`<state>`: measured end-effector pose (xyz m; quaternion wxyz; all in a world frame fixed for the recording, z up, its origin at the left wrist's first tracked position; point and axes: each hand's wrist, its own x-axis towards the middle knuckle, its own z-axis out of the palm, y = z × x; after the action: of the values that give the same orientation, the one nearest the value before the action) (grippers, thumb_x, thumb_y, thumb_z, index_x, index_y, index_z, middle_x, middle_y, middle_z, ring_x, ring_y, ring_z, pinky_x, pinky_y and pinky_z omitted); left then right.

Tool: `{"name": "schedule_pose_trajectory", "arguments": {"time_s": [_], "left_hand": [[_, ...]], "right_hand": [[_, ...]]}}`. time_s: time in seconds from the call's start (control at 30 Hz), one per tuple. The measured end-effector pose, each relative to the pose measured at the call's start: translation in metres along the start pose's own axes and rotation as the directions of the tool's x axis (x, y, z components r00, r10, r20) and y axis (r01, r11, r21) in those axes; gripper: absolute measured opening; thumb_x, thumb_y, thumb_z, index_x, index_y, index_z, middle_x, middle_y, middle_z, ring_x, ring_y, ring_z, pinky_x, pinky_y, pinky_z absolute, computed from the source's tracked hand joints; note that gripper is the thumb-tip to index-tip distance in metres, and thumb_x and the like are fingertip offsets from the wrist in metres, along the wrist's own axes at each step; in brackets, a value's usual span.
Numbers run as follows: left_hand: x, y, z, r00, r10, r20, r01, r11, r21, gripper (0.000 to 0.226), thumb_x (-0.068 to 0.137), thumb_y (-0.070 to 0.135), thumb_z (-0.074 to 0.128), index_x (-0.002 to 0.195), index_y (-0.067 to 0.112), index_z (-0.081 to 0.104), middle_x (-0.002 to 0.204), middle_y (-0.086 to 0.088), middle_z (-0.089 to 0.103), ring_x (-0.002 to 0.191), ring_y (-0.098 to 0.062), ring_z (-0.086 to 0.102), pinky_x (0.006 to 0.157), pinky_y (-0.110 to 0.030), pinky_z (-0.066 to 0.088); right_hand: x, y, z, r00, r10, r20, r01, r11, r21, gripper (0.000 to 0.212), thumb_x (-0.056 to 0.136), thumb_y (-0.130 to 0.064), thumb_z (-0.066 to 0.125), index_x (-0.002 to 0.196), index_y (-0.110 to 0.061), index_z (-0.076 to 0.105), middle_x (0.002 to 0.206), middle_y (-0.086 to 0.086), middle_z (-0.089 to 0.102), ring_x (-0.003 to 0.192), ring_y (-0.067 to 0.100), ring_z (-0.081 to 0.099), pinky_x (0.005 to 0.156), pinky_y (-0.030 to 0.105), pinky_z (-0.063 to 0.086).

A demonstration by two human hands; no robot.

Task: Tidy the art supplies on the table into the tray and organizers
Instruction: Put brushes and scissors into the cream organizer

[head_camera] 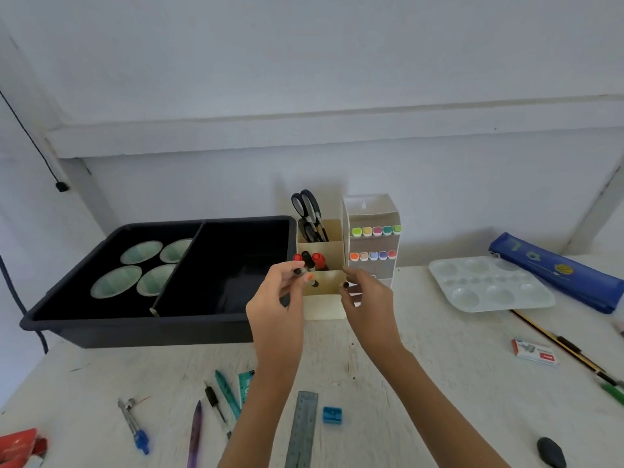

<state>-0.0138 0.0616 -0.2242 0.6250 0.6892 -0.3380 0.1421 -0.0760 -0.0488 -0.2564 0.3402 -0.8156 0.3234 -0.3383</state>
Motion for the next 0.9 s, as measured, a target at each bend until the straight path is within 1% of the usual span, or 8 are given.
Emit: {"name": "schedule_pose_trajectory", "arguments": {"time_s": [0.2, 0.3, 0.4, 0.5, 0.6, 0.67, 0.8, 0.9], "left_hand": [[0.009, -0.015, 0.021, 0.998, 0.000, 0.056, 0.001, 1.000, -0.025, 0.017, 0.086, 0.006, 0.065, 0.098, 0.017, 0.065, 0.091, 0.012, 0.066, 0.088, 0.000, 0.064, 0.076, -0.005, 0.046], [0.010, -0.030, 0.034, 0.975, -0.099, 0.201, 0.092, 0.995, 0.044, 0.017, 0.088, 0.008, 0.063, 0.104, 0.012, 0.066, 0.099, 0.000, 0.069, 0.088, -0.006, 0.063, 0.080, -0.003, 0.044], [0.003, -0.040, 0.040, 0.912, -0.179, 0.369, 0.124, 0.978, 0.168, 0.021, 0.092, 0.010, 0.057, 0.111, 0.013, 0.064, 0.106, -0.002, 0.067, 0.097, -0.011, 0.061, 0.078, -0.004, 0.041], [-0.013, -0.040, 0.037, 0.879, -0.238, 0.413, 0.166, 0.965, 0.203, 0.031, 0.095, 0.011, 0.052, 0.125, 0.012, 0.056, 0.124, -0.005, 0.060, 0.113, -0.017, 0.055, 0.090, -0.012, 0.036], [-0.034, -0.036, 0.024, 0.924, -0.157, 0.348, 0.058, 0.958, 0.281, 0.038, 0.096, 0.007, 0.047, 0.133, 0.014, 0.050, 0.136, -0.002, 0.051, 0.126, -0.015, 0.044, 0.102, -0.016, 0.026], [-0.050, -0.039, 0.012, 0.956, -0.141, 0.256, 0.053, 0.944, 0.324, 0.036, 0.093, 0.004, 0.051, 0.128, 0.012, 0.055, 0.131, -0.004, 0.055, 0.123, -0.018, 0.047, 0.102, -0.020, 0.029], [-0.084, -0.042, -0.013, 0.941, -0.330, 0.069, 0.279, 0.877, 0.390, 0.027, 0.092, 0.011, 0.055, 0.118, 0.013, 0.062, 0.121, -0.003, 0.061, 0.114, -0.016, 0.053, 0.098, -0.023, 0.039], [-0.106, -0.046, -0.031, 0.933, -0.353, -0.071, 0.348, 0.836, 0.424, 0.023, 0.086, 0.001, 0.061, 0.104, 0.013, 0.067, 0.105, -0.001, 0.067, 0.101, -0.017, 0.059, 0.087, -0.020, 0.041]], "right_hand": [[-0.010, 0.010, -0.007, 0.989, 0.136, 0.053, -0.132, 0.989, -0.063, 0.043, 0.090, -0.003, 0.056, 0.131, -0.017, 0.051, 0.124, 0.003, 0.060, 0.094, 0.007, 0.054, 0.084, 0.013, 0.042], [-0.020, 0.014, -0.008, 0.984, 0.164, 0.071, -0.157, 0.984, -0.090, 0.042, 0.091, -0.004, 0.055, 0.130, -0.018, 0.050, 0.124, 0.002, 0.060, 0.094, 0.007, 0.055, 0.087, 0.016, 0.045], [-0.029, 0.016, -0.005, 0.980, 0.182, 0.078, -0.175, 0.980, -0.091, 0.042, 0.091, -0.004, 0.055, 0.129, -0.020, 0.050, 0.123, 0.001, 0.061, 0.091, 0.005, 0.053, 0.087, 0.017, 0.045], [-0.041, 0.011, -0.001, 0.980, 0.188, 0.068, -0.184, 0.981, -0.062, 0.039, 0.091, -0.005, 0.055, 0.127, -0.020, 0.052, 0.121, 0.001, 0.062, 0.093, 0.009, 0.059, 0.090, 0.018, 0.046], [-0.053, 0.004, 0.005, 0.987, 0.154, 0.042, -0.155, 0.988, 0.003, 0.031, 0.089, -0.005, 0.059, 0.118, -0.016, 0.060, 0.115, 0.002, 0.066, 0.093, 0.010, 0.061, 0.092, 0.020, 0.047], [-0.061, 0.001, 0.011, 0.994, 0.103, 0.041, -0.105, 0.993, 0.045, 0.025, 0.088, -0.004, 0.061, 0.111, -0.015, 0.064, 0.108, 0.001, 0.068, 0.086, 0.004, 0.059, 0.084, 0.006, 0.043], [-0.081, -0.004, 0.025, 0.997, 0.049, 0.063, -0.056, 0.991, 0.120, 0.022, 0.085, -0.002, 0.063, 0.101, -0.016, 0.067, 0.098, -0.001, 0.069, 0.079, 0.000, 0.058, 0.075, -0.003, 0.038], [-0.098, -0.008, 0.033, 0.997, 0.016, 0.077, -0.031, 0.981, 0.190, 0.029, 0.084, 0.003, 0.062, 0.092, -0.025, 0.063, 0.087, -0.011, 0.064, 0.077, -0.003, 0.060, 0.071, -0.003, 0.041]]}}
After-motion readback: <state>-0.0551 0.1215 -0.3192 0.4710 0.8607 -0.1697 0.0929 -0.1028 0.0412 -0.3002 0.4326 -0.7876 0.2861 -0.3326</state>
